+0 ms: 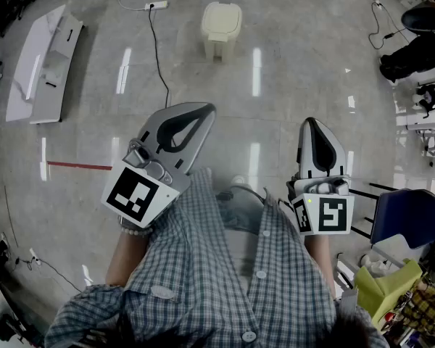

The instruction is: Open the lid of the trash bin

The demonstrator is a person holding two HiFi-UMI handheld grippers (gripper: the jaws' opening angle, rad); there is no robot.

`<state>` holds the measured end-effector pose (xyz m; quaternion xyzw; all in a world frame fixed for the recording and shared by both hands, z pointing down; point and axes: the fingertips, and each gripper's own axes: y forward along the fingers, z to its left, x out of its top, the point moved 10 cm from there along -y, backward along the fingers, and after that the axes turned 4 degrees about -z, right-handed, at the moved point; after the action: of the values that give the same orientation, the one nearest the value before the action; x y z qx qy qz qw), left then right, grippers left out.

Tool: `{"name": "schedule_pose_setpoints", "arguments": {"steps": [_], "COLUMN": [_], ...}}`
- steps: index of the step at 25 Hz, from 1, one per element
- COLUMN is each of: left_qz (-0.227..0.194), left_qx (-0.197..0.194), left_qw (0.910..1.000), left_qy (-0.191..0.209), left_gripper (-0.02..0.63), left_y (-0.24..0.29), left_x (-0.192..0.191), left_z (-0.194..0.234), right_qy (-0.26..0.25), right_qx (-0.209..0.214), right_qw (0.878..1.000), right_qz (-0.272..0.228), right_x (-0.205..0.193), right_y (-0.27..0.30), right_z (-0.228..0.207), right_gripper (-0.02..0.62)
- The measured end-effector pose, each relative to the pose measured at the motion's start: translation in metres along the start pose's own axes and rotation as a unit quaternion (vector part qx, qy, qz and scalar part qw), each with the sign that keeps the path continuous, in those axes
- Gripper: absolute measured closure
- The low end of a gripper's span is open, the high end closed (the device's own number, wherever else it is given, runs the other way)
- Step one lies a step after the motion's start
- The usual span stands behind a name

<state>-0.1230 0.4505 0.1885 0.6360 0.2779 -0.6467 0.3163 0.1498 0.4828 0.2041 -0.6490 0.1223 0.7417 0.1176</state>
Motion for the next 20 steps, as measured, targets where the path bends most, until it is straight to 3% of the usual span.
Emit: {"name": "schedule_pose_setpoints", "arguments": {"steps": [15, 20], "left_qz": [-0.001, -0.03], "left_qx": [-0.001, -0.003], "left_qw": [1.0, 0.9995], "left_qy": [0.0, -0.006], "left_gripper": [0.609, 0.609], "left_y": [0.006, 0.007], "left_x": [0.001, 0.003], "left_z": [-0.015, -0.02], "right_qy": [0.003, 0.005], "right_qx": [0.001, 0.005], "right_qw": [1.0, 1.0], "right_qz": [0.006, 0.004], "right_x": [-0.003, -0.005], "right_y": [-0.012, -0.017], "right_z": [-0.011, -0.016], "right_gripper": [0.578, 0.578]}}
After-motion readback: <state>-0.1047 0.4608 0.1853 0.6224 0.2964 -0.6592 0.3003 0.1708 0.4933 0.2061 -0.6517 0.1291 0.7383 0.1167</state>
